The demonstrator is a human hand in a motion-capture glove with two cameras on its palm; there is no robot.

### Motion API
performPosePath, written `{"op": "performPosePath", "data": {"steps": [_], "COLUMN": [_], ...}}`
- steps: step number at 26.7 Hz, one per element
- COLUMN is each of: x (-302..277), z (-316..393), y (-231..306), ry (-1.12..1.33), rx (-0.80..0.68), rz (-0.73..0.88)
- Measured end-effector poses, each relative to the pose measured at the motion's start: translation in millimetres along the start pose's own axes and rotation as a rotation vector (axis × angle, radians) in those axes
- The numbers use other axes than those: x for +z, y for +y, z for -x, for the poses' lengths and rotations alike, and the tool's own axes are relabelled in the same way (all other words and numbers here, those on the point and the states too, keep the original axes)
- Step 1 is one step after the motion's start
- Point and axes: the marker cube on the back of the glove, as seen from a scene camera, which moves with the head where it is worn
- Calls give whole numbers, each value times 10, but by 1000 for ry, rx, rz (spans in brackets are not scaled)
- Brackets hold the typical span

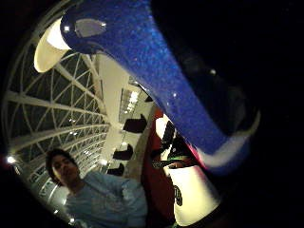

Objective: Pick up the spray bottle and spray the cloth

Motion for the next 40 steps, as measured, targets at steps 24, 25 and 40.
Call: {"op": "performPosePath", "data": {"steps": [24, 25, 40], "x": [424, 432, 549], "z": [763, 759, 773], "y": [629, 628, 642], "ry": [-128, -115, -52], "rx": [471, 483, 512], "rz": [746, 750, 771]}}
